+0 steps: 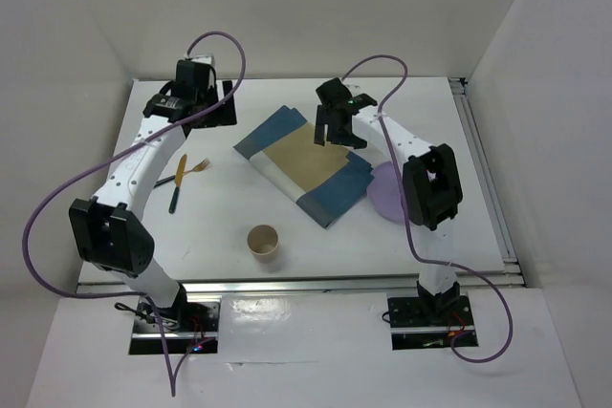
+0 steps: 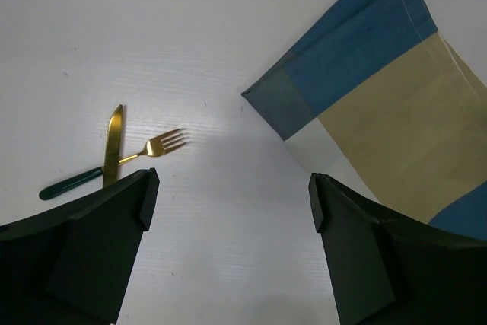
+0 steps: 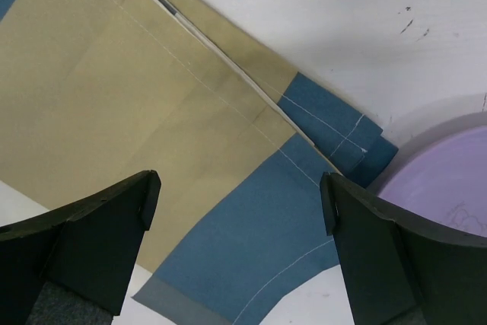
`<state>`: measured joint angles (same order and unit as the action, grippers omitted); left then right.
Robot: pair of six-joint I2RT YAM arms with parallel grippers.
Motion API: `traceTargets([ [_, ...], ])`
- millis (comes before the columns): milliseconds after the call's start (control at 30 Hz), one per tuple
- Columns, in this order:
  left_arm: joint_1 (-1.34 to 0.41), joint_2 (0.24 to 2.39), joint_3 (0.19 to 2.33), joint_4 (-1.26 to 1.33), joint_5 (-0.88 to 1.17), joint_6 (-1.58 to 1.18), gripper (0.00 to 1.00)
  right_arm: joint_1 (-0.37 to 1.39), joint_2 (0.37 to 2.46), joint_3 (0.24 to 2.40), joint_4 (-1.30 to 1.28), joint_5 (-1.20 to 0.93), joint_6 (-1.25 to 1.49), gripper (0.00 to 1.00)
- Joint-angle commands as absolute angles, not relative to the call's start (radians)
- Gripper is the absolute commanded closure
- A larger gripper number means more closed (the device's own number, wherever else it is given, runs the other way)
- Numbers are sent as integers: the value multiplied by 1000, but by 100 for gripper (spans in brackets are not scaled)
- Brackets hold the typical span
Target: Set the dinner table for one person
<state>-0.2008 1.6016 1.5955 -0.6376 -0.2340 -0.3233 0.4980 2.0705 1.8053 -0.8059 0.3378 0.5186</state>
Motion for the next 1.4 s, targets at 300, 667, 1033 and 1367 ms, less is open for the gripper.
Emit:
traceTargets([
  [300, -198, 1667, 1680, -718, -158, -380, 0, 480, 1927, 1723, -747, 253, 535, 0],
  [667, -157, 1994, 1877, -828, 17, -443, 0, 603, 1778, 1473, -666, 103, 502, 5],
  [1033, -115, 2310, 2131, -920, 42, -476, 0, 785, 1784, 1333, -666, 147, 410, 8],
  [1367, -115, 2411, 2131, -919, 110, -466, 0, 795, 1937, 1373, -643, 193, 385, 30],
])
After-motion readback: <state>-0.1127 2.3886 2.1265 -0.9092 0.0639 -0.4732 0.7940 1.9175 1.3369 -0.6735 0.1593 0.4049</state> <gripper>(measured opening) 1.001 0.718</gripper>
